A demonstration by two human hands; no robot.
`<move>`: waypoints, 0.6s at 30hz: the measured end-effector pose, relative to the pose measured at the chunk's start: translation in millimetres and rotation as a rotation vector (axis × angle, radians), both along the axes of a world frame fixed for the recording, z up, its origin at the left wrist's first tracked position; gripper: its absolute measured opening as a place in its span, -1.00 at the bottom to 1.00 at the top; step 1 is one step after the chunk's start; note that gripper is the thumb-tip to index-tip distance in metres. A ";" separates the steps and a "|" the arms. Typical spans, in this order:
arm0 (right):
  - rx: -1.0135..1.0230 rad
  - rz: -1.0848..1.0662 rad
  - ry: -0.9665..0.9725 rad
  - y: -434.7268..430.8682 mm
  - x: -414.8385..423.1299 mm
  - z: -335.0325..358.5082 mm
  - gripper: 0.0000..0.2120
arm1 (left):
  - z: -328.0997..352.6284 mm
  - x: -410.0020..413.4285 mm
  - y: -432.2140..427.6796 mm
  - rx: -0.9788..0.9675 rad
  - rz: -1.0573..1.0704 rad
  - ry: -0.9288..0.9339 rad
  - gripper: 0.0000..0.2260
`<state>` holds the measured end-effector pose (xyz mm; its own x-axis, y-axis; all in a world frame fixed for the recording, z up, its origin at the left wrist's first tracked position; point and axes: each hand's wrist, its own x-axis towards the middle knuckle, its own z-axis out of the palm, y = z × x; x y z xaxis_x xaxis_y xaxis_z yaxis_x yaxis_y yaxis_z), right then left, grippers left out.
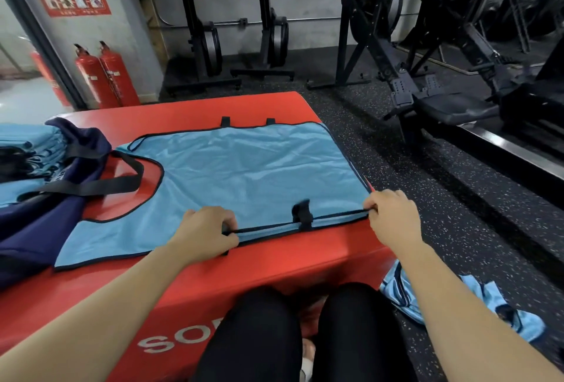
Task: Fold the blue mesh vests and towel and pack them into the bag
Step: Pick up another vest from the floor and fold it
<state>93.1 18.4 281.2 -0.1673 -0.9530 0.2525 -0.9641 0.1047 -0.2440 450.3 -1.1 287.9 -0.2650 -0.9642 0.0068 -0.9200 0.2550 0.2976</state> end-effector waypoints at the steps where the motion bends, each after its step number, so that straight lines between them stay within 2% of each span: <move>1: 0.036 0.006 0.013 2.9 -1.8 -4.3 -0.84 | 0.3 -2.4 2.6 -0.007 -0.014 -0.035 -0.91; 3: 0.060 0.019 -0.008 5.3 -2.9 -11.4 -0.83 | -0.9 -8.1 7.6 -0.055 -0.029 -0.066 -0.92; 6: 0.048 0.024 0.001 3.4 -0.6 -10.0 -0.81 | 0.1 -16.5 10.9 -0.127 0.007 0.019 -0.95; 11: 0.076 0.006 0.033 2.6 15.3 -0.3 -0.79 | 2.9 -17.9 15.1 -0.002 0.041 -0.025 -0.90; 16: 0.039 0.205 -0.125 1.7 58.0 5.9 -0.79 | 3.2 -24.1 22.2 -0.029 0.065 -0.021 -0.85; 18: 0.038 0.227 -0.186 0.3 71.8 5.0 -0.81 | 1.9 -22.7 22.9 -0.046 0.101 0.087 -0.77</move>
<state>164.9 18.7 286.2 0.0114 -0.9796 0.2008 -0.9030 -0.0964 -0.4187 427.6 21.9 289.8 -0.1629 -0.9841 0.0705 -0.9129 0.1775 0.3677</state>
